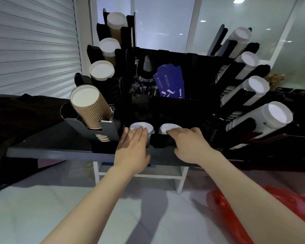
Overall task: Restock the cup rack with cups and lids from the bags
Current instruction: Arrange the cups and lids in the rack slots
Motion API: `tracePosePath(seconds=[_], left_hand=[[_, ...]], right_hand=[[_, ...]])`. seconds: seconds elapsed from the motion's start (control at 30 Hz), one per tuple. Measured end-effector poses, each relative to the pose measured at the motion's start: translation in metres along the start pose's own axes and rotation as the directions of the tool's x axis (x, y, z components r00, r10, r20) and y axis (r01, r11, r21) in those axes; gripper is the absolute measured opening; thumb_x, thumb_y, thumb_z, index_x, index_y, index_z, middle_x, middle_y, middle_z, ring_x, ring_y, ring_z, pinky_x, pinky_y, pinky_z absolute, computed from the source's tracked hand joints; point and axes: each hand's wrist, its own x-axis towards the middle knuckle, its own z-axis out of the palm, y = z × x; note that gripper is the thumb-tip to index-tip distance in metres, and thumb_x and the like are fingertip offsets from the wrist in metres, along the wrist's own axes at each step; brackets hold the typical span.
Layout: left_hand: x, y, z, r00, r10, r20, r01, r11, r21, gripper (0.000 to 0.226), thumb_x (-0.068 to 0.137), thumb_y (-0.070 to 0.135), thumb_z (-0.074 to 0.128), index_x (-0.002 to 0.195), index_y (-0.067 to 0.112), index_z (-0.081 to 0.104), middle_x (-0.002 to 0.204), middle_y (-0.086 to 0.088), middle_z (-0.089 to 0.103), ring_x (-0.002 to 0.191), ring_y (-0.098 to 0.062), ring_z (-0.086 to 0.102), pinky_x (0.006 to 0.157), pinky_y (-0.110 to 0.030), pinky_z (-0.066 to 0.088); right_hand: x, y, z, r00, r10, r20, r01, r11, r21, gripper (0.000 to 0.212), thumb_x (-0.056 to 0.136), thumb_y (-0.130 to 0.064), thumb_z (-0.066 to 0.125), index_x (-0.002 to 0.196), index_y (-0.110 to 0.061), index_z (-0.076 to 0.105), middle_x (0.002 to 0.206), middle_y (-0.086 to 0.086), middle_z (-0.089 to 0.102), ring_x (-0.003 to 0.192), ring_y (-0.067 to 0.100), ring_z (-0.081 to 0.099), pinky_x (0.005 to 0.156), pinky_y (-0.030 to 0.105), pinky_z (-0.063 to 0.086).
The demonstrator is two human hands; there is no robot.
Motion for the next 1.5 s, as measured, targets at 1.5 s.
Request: tracePosePath(seconds=[1.5], left_hand=[[0.013, 0.056, 0.012, 0.983, 0.183, -0.032, -0.185, 0.969, -0.161, 0.083, 0.086, 0.033, 0.052, 0.151, 0.013, 0.004, 0.158, -0.001, 0.011, 0.145, -0.017, 0.003, 0.114, -0.032, -0.014]], right_hand=[[-0.039, 0.061, -0.035, 0.848, 0.370, -0.379, -0.326, 0.928, 0.179, 0.041, 0.088, -0.013, 0.066, 0.128, -0.015, 0.060, 0.126, 0.005, 0.061, 0.120, 0.025, 0.051, 0.094, 0.033, 0.043]])
